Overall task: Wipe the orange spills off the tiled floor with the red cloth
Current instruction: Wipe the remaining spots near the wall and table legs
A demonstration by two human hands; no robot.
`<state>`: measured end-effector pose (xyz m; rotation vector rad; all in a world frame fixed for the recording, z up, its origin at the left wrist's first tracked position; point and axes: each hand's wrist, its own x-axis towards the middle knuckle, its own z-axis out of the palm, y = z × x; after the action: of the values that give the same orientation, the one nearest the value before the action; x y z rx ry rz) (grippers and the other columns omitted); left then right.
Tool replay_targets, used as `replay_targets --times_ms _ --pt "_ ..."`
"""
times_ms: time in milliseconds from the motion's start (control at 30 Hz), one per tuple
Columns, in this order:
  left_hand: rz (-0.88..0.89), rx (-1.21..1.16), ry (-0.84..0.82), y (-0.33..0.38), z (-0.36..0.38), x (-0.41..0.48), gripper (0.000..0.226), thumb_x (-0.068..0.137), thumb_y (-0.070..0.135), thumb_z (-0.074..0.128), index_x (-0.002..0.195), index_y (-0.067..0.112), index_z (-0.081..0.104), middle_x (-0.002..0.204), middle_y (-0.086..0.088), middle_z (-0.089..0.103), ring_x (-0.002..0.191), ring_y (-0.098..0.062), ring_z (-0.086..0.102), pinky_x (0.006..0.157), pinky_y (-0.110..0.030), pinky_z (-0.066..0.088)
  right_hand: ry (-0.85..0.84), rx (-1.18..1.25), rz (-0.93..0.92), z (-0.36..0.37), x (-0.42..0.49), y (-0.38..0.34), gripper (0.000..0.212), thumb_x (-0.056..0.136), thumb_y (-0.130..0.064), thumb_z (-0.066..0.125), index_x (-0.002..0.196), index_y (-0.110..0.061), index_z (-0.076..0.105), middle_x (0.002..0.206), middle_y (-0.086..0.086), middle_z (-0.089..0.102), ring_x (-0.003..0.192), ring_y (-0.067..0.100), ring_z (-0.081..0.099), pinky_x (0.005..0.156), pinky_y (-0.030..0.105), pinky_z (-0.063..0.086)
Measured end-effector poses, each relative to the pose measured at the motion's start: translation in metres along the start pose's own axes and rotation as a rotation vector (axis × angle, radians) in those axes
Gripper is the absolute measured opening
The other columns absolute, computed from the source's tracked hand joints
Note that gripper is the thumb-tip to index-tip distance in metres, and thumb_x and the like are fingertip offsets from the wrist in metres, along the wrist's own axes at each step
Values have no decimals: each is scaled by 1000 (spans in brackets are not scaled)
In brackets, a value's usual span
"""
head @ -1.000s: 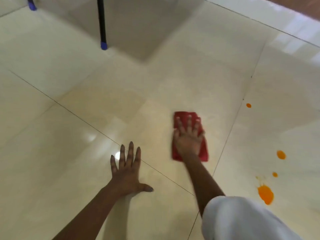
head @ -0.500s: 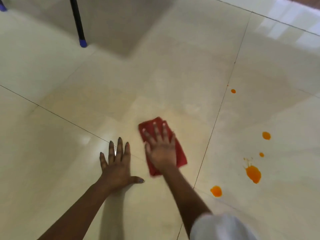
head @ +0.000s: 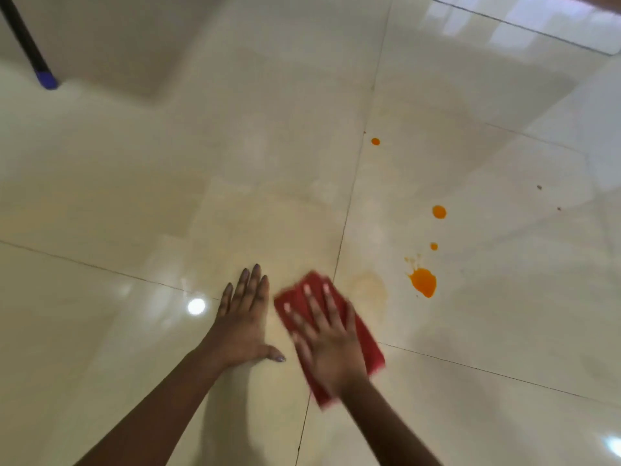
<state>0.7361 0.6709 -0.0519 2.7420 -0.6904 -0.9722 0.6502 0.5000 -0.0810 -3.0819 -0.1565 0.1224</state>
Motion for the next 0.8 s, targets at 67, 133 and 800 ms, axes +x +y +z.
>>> replay_targets --times_ms 67,133,800 --pt "-20 7 -14 2 0 2 145 54 74 67 130 8 -37 136 -4 -51 125 -22 -47 107 -41 -22 12 30 63 1 -48 29 52 91 -44 36 142 -42 27 153 3 24 142 31 16 106 57 21" --pt "-22 1 -22 3 0 3 145 54 74 67 132 9 -36 136 -3 -51 122 -21 -49 106 -40 -23 36 34 233 -2 -39 78 54 90 -45 31 143 -39 24 153 5 23 142 30 15 104 59 24" --pt "-75 224 -193 36 -12 17 127 57 84 52 131 31 -36 135 5 -52 129 -36 -40 99 -73 2 -60 99 293 -18 69 87 49 97 -45 22 145 -41 16 157 2 10 144 28 1 110 59 10"
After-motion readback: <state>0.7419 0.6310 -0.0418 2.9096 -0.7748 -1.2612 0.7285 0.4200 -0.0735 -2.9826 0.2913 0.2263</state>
